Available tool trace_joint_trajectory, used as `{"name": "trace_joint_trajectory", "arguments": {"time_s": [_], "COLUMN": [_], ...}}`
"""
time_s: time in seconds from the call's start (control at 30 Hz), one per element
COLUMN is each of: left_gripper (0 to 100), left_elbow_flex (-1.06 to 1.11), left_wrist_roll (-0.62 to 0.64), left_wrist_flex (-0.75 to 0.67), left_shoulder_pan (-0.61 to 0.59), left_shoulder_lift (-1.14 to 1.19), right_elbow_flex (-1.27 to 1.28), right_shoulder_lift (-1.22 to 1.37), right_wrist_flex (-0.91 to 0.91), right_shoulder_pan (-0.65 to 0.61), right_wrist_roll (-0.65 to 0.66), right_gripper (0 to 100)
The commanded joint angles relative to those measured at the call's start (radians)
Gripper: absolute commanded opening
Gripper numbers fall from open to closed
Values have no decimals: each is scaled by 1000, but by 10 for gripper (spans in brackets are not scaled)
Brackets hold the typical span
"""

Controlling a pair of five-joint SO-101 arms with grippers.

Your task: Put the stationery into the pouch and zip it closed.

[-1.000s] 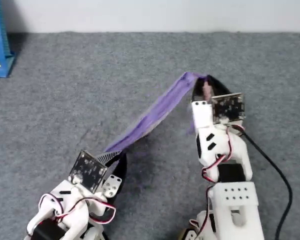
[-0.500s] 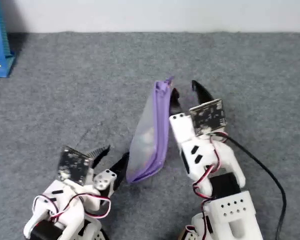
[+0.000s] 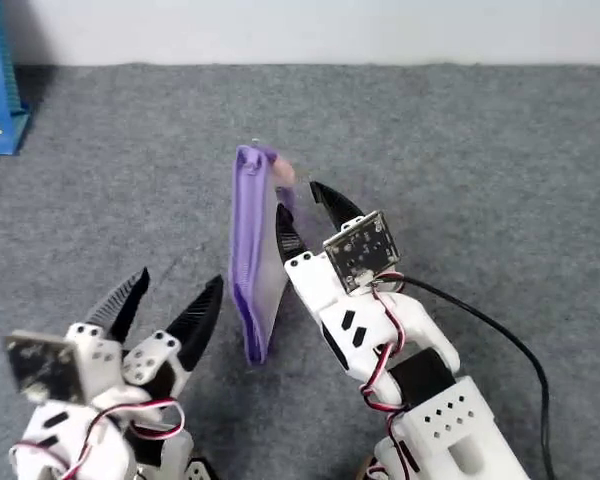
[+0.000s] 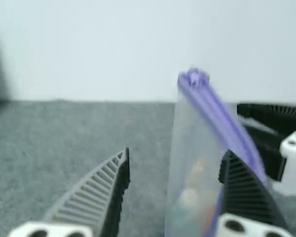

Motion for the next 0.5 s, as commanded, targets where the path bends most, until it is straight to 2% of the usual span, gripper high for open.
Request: {"name": "trace_joint_trajectory", "arguments": {"time_s": [0.0,0.3,0.47], "left_gripper": [284,283,282], "left_elbow_flex": [-99,-177,-177], "left_wrist_roll": [40,58,58], "left_wrist_flex": [-12,-12,34], "left_shoulder_pan": [-37,-64,-64], "left_shoulder_lift": [-12,-12,-12], "right_elbow_flex": [-69,-61,-60], "right_shoulder_lift": [-30,-343,-473], "right_wrist_flex": [59,344,513], "right_shoulder_pan": [-13,-27,-22], "right_wrist_roll": [-12,-15,-109], "right_gripper": [162,158,158]}}
